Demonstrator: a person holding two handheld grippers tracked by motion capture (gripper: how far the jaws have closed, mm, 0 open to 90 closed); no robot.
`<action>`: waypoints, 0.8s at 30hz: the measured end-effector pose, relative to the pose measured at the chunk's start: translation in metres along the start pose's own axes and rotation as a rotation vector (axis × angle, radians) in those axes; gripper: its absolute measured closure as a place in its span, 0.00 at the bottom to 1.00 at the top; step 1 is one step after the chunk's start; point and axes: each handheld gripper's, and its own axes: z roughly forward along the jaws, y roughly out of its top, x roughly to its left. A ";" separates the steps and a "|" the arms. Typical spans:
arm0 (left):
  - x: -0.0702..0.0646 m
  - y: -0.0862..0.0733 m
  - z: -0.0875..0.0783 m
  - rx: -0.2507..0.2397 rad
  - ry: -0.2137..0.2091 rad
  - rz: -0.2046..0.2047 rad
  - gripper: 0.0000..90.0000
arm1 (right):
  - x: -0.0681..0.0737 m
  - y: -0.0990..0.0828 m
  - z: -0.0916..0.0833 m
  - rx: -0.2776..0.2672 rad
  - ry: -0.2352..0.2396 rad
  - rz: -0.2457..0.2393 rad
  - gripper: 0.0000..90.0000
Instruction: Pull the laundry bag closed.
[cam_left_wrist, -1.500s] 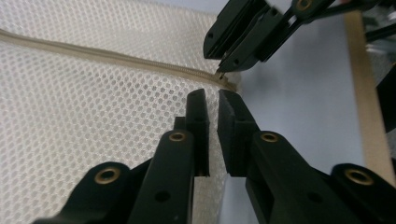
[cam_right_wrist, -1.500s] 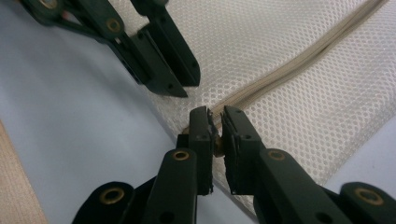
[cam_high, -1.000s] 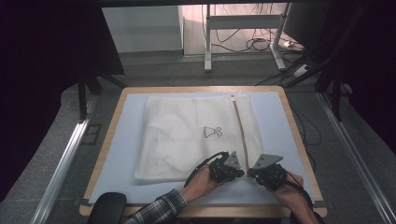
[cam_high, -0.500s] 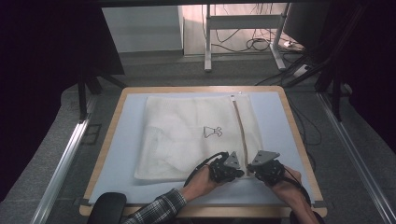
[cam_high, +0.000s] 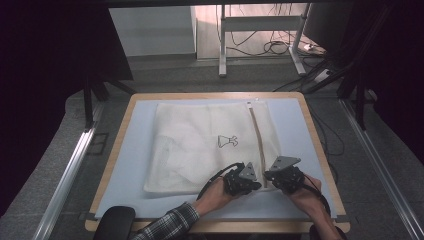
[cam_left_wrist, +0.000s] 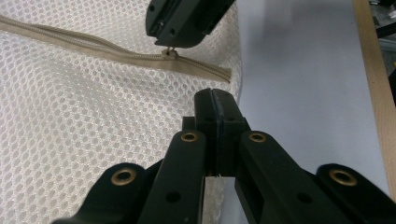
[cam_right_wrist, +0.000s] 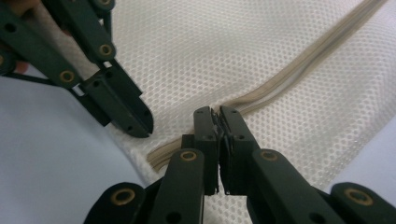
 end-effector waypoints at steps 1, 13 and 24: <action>0.000 0.000 0.000 0.000 -0.001 -0.001 1.00 | -0.001 0.000 0.000 -0.001 0.000 0.002 0.95; 0.001 0.000 0.000 0.001 -0.007 -0.008 1.00 | -0.014 0.004 0.008 -0.013 -0.011 0.031 0.96; 0.001 0.000 0.000 -0.002 -0.008 -0.013 1.00 | -0.027 0.008 0.017 -0.013 -0.022 0.063 0.96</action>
